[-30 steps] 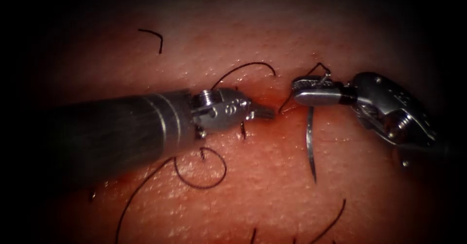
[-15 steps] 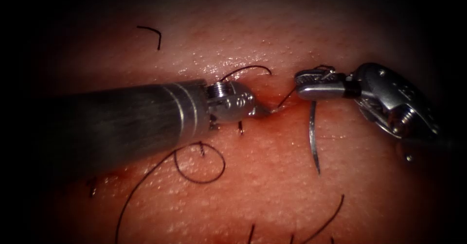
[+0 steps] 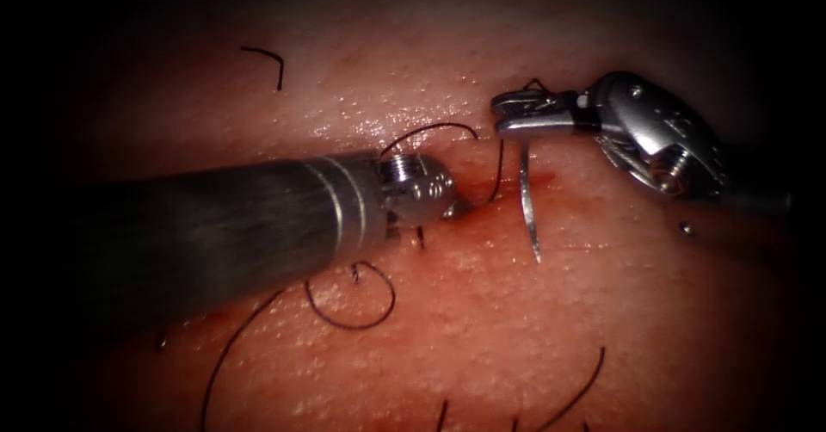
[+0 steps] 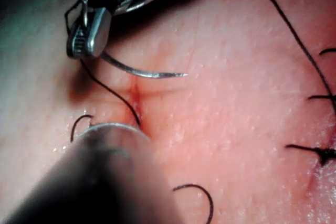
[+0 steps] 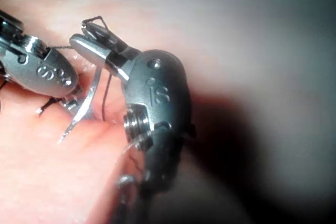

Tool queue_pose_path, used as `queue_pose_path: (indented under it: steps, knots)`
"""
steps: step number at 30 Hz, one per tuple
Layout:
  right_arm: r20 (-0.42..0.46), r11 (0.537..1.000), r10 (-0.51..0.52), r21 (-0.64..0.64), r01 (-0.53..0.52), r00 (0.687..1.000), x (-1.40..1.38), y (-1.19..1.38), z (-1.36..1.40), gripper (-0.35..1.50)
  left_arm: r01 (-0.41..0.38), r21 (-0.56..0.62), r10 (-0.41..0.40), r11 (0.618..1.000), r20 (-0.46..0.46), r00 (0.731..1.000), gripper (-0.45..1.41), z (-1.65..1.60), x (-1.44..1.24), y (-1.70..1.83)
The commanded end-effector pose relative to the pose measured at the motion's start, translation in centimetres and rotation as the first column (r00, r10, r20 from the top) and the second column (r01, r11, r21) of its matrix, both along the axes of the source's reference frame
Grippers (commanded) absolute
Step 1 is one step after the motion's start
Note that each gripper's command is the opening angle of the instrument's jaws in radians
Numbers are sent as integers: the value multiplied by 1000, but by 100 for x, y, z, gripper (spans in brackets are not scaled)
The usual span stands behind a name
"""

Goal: Wound Closure
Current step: Place left end-effector in wound to widen opening

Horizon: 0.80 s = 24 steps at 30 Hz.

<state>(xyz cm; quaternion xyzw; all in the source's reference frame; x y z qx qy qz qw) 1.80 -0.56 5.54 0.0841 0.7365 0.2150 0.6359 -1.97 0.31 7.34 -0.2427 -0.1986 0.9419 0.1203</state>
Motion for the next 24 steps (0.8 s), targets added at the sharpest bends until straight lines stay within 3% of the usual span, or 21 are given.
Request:
queue_pose_path:
  steps: [1, 6, 13, 24]
  knots:
    - [6, 999, 11, -40, -10, 1000, 8, 9, 7, -35, 6, -2, -6, 1000, -2, 1000, -28, 4, -4, 4]
    - [12, 982, 75, -176, -72, 997, 14, 16, 11, -35, 9, 1, -9, 1000, -4, 1000, 10, -1, -2, -2]
    - [41, 961, 106, -261, -92, 993, 16, 13, 11, -35, 10, 9, -10, 1000, -5, 1000, 39, -5, -1, -3]
    - [85, 891, 169, -440, -115, 982, 20, -8, 9, -35, 24, 21, -24, 999, -1, 1000, 41, -7, -3, -6]
